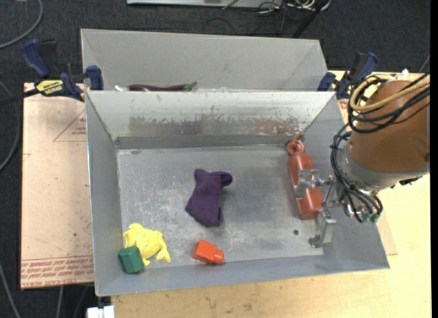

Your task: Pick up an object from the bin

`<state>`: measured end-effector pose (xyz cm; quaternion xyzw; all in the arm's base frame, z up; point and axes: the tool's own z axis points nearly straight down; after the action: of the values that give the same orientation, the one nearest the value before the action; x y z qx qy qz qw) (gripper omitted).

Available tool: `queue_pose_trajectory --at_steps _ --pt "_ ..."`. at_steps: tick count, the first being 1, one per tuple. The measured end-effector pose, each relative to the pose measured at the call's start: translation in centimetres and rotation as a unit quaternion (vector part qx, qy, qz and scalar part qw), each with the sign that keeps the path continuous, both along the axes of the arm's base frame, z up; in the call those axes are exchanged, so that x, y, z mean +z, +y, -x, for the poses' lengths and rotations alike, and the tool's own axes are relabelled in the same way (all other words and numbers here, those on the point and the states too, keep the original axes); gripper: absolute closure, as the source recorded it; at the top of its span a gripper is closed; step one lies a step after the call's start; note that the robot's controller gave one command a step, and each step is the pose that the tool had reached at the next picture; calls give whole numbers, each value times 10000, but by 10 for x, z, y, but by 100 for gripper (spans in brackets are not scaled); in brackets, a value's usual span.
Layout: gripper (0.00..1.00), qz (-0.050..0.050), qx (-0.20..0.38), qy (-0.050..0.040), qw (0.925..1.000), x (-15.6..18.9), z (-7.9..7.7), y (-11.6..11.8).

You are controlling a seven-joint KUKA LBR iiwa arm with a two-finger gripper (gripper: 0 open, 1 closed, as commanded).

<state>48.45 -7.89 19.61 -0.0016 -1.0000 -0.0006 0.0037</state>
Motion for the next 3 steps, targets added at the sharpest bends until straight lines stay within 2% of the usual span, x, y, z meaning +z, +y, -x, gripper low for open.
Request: queue_pose_trajectory --at_steps 1,2,3 --pt "0 6 14 -38 10000 4 -2 0" --pt "0 10 164 -75 9998 -46 -41 -19" --pt "0 6 685 -57 9976 -96 -54 -22"
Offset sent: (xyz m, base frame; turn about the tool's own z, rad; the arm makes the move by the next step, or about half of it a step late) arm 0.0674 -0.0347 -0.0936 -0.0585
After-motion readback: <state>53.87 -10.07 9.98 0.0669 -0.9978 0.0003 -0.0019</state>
